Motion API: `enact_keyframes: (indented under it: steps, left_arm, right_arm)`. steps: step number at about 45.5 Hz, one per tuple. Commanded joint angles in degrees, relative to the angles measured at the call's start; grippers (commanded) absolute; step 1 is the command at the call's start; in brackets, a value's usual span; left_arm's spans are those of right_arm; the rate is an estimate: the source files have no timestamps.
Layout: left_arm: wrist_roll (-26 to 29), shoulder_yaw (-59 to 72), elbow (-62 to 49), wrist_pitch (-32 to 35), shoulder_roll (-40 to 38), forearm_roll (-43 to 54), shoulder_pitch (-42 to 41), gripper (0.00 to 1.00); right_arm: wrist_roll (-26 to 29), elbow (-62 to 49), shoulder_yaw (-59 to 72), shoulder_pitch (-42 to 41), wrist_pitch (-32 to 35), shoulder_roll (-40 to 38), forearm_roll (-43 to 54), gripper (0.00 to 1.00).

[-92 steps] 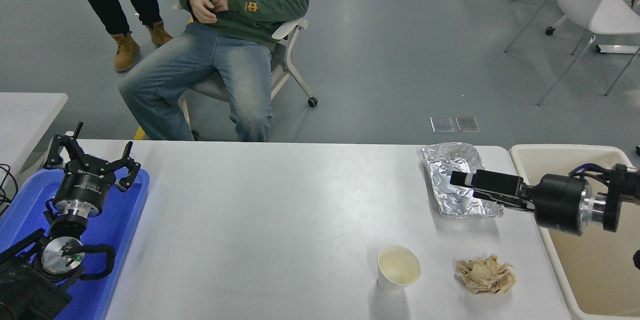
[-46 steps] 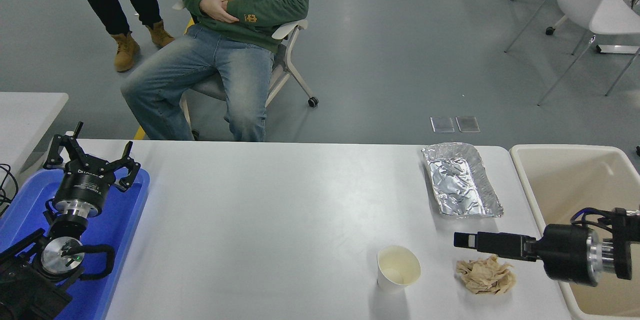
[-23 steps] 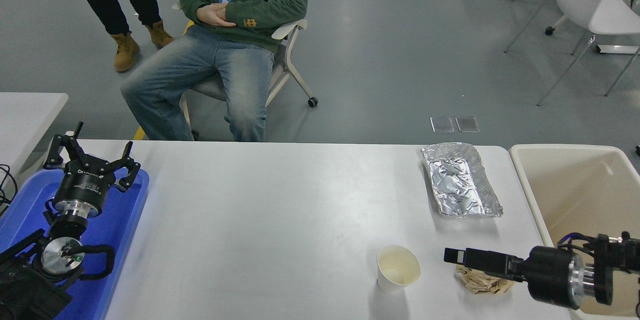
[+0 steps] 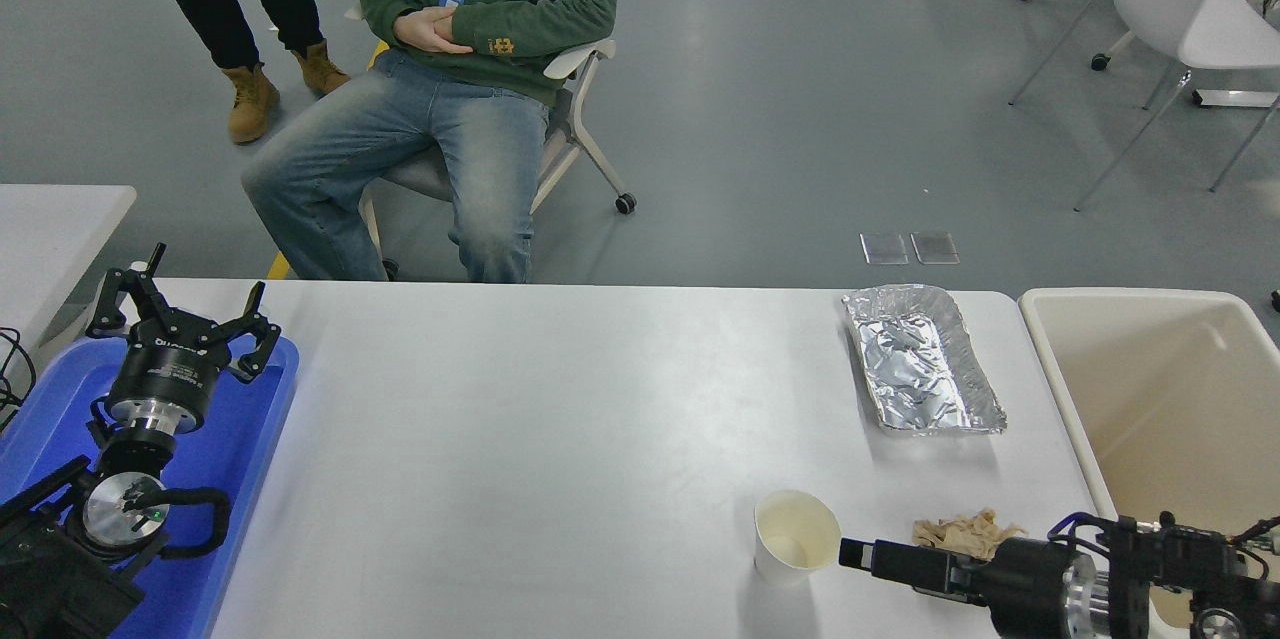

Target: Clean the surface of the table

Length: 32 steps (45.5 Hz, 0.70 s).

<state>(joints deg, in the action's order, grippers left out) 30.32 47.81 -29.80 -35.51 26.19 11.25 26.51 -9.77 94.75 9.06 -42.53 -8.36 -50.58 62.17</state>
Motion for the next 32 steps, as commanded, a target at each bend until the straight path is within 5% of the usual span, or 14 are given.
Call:
enact_keyframes:
  steps: [1,32]
  left_arm:
    - [0.0,0.0,0.0,0.0,0.0,0.0,0.0,1.0]
    - [0.0,0.0,0.0,0.0,0.0,-0.1,0.0,1.0]
  right_arm:
    - [5.5,-0.7,0.2,-0.6,-0.3,2.0,-0.2,0.99]
    - [10.2,-0.4,0.3,-4.1,1.9,5.2,-6.8,0.99]
